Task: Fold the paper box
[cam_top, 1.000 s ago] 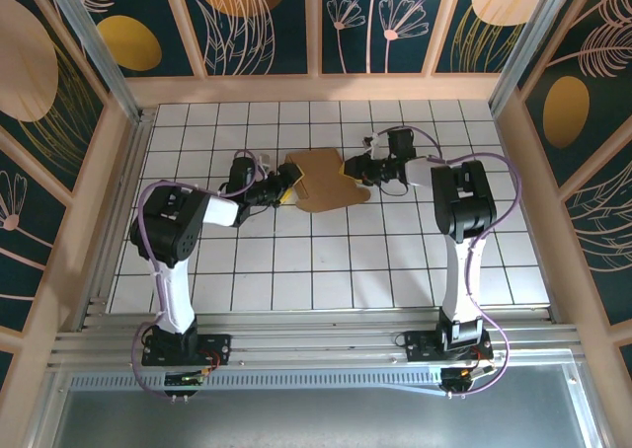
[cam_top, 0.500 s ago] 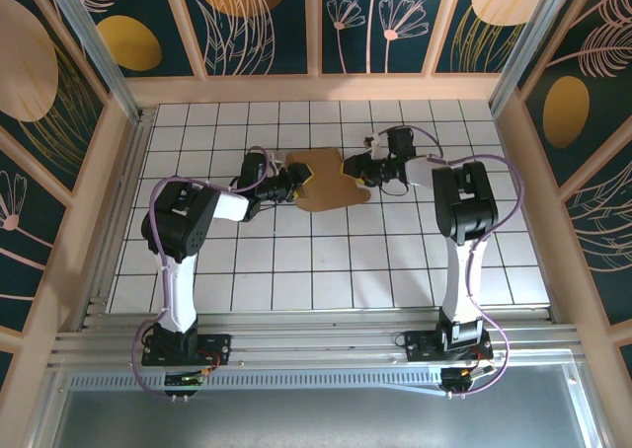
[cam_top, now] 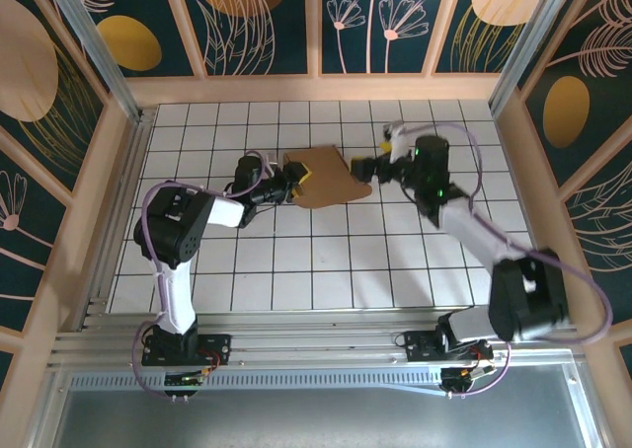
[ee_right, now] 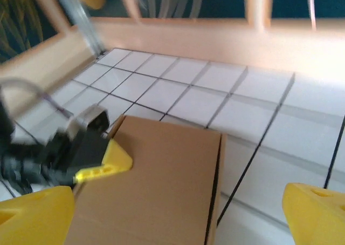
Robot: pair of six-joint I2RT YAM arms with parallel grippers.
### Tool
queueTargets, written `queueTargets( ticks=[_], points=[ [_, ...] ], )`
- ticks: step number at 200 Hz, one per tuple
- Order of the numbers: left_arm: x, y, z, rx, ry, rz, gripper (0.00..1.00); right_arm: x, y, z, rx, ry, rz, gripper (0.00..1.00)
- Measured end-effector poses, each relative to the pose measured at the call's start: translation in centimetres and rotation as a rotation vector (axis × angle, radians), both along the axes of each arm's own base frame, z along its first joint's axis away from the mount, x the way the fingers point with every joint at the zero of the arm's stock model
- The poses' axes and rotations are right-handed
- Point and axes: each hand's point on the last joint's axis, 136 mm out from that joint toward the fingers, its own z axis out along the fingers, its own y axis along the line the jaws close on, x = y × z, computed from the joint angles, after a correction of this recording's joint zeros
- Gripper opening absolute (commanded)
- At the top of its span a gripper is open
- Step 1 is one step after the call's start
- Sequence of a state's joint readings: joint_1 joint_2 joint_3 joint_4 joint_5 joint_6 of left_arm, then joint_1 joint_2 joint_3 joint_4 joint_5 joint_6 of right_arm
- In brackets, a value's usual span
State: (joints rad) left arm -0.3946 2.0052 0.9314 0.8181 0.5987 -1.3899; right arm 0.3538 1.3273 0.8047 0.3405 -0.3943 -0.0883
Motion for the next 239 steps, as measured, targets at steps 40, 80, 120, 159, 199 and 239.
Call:
queueTargets(
  ticks=[40, 80, 120, 159, 199, 239],
  points=[
    [-0.2, -0.3, 4.8, -0.077, -0.059, -0.009, 0.50, -6.8, 2.8, -5.1, -0.394, -0.429, 0.169, 0.99],
    [-0.6, -0.2, 8.0, -0.109, -0.114, -0.012, 0.50, -5.7, 2.7, -6.7, -0.705, -0.718, 0.154, 0.99],
    [-1.3, 0.1, 8.9, -0.114, -0.126, -0.012, 0.50, -4.4, 4.2, -5.9, -0.865, -0.937, 0.117, 0.99],
    [-1.7, 0.3, 8.9, -0.114, -0.119, -0.012, 0.50, -2.5, 5.0, -5.5, -0.950, -1.012, 0.089, 0.95],
    [-1.7, 0.6, 9.7, -0.118, -0.126, 0.010, 0.50, -0.2, 6.2, -5.6, -0.994, -1.035, 0.073, 0.86],
    [-1.3, 1.0, 9.7, -0.118, -0.115, 0.038, 0.54, 0.4, 6.7, -5.6, -1.014, -1.062, 0.067, 0.67]
  ],
)
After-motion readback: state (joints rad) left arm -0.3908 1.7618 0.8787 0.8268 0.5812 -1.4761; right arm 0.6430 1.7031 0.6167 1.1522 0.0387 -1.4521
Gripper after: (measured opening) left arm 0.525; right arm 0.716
